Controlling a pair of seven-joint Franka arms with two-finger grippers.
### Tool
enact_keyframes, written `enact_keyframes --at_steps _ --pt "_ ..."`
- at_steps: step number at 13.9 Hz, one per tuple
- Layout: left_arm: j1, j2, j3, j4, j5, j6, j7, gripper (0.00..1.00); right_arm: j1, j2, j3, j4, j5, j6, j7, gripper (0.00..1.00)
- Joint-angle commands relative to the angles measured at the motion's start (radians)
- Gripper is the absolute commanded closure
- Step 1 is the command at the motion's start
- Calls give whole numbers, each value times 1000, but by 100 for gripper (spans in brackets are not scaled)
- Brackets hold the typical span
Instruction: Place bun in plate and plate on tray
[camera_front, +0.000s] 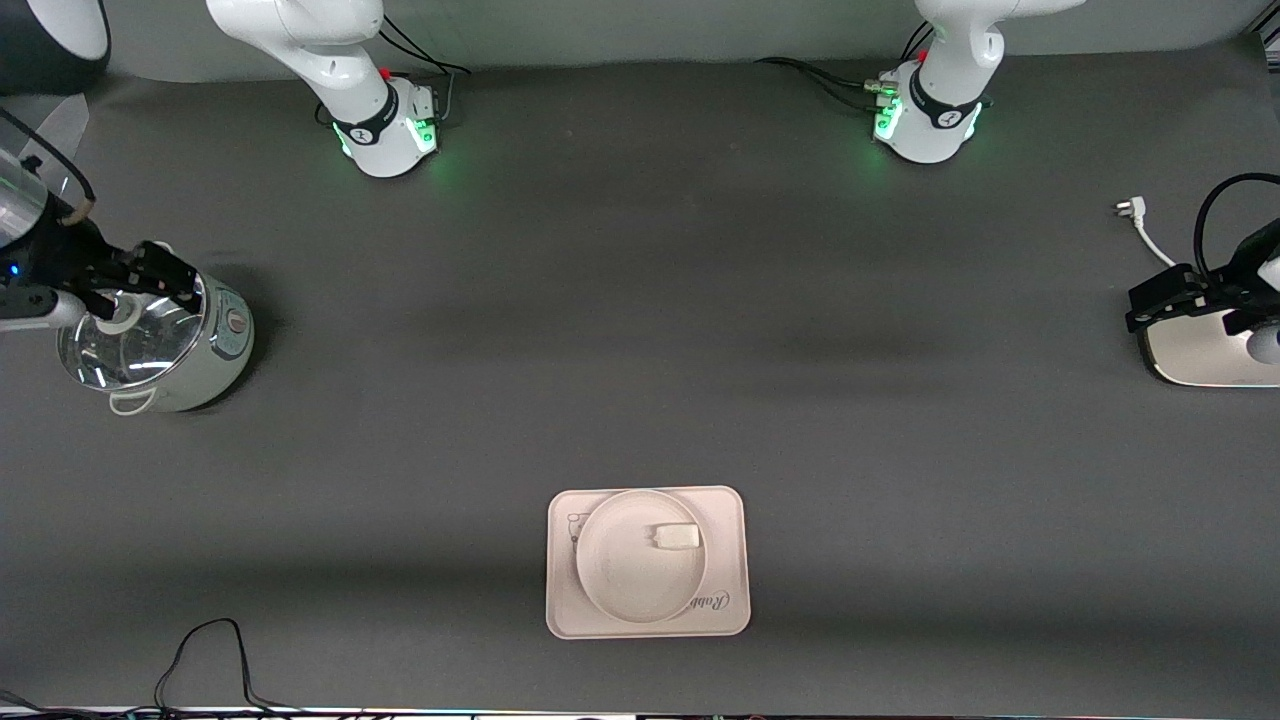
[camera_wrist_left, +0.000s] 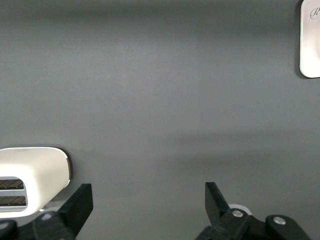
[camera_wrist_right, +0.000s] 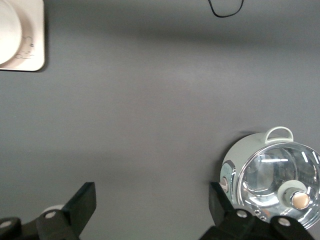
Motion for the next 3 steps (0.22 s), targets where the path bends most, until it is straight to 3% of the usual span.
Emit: enact_keyframes --at_steps 1,3 --pt "-1 -8 1 -14 12 12 2 0 -2 -11 -2 5 119 -14 -31 0" --pt "-1 -8 1 -16 10 12 2 0 -2 -11 -3 3 150 -12 -36 0"
